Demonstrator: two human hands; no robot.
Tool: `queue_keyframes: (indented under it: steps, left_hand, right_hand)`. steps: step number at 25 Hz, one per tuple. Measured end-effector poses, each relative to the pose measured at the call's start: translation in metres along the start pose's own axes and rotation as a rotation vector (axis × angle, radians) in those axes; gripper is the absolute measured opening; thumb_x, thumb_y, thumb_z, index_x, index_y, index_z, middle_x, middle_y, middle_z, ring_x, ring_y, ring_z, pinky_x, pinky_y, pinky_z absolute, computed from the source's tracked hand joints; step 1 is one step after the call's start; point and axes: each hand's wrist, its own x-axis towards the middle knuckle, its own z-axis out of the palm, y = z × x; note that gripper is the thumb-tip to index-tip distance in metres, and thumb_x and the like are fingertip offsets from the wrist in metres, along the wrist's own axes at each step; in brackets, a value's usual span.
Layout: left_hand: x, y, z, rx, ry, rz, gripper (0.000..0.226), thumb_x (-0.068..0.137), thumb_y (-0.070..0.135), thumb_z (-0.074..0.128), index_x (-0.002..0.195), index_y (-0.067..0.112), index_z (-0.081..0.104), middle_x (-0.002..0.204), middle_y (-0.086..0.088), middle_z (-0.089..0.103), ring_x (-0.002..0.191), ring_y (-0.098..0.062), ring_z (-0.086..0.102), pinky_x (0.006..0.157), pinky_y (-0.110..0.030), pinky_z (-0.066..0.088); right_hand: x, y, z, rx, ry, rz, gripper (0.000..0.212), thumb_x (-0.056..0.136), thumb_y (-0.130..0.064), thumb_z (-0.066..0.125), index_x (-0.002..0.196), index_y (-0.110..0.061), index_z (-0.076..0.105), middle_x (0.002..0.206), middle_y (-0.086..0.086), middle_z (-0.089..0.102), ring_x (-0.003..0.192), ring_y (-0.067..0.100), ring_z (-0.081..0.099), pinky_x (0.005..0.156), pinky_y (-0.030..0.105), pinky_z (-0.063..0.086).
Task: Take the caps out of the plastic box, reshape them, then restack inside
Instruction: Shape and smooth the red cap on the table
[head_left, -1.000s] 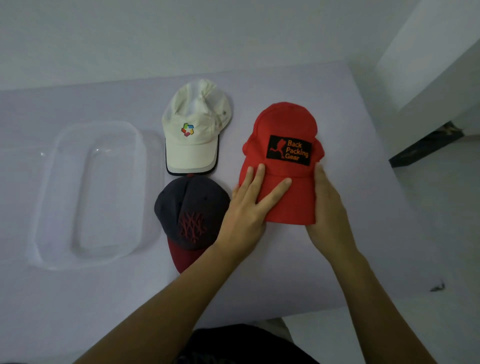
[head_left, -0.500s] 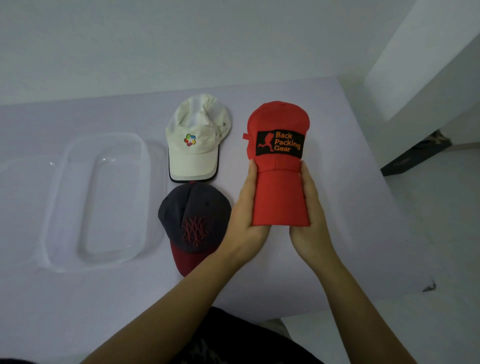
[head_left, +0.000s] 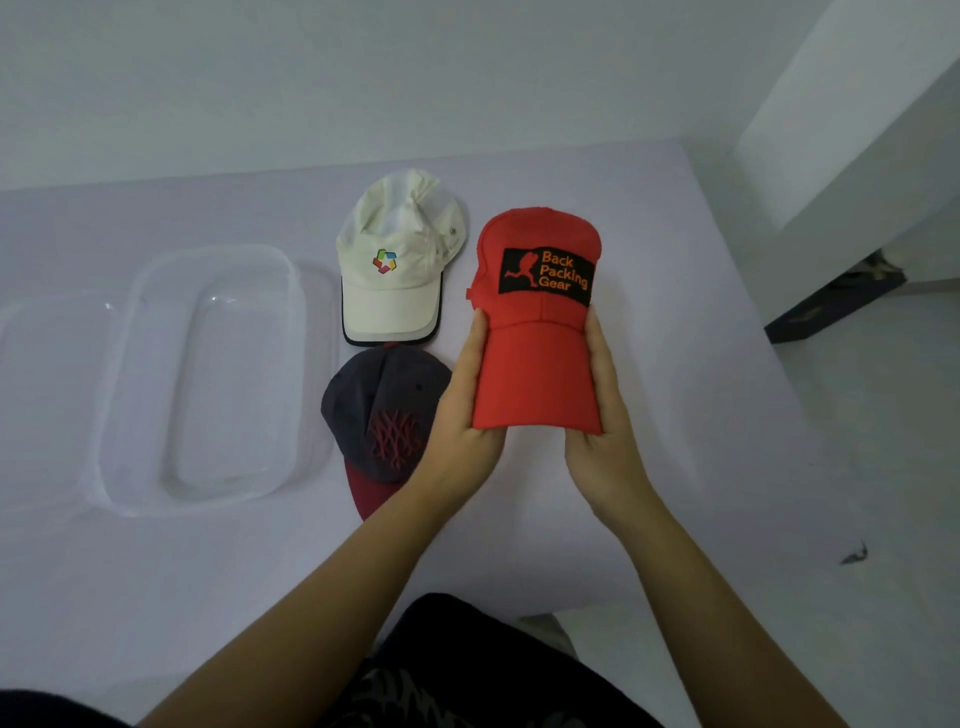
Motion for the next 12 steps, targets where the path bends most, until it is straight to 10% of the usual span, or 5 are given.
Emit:
queue_keyframes:
  steps: [7,12]
  left_hand:
    - [-0.001,0.004,0.003,-0.142,0.102,-0.020,0.068,0.090,0.014,0.044,0.151,0.013,0.013,0.138,0.015,0.040,0.122,0.010,0.047,0.102,-0.019,0.040]
    - [-0.008,-0.014,-0.031,0.319,-0.087,0.086,0.088,0.084,0.020,0.058,0.151,0.014,0.001,0.156,-0.006,0.023,0.138,-0.008,0.033,0.110,-0.019,0.031]
  right_hand:
    - [0.000,-0.012,0.008,0.057,0.067,-0.006,0.062,0.095,-0.009,0.043,0.147,-0.018,0.011,0.146,-0.013,0.026,0.125,-0.021,0.032,0.100,0.003,0.030]
    - [-0.002,0.014,-0.023,-0.292,-0.089,-0.113,0.058,0.094,-0.024,0.046,0.144,-0.042,0.023,0.160,0.001,0.007,0.147,0.016,0.008,0.116,0.045,0.026]
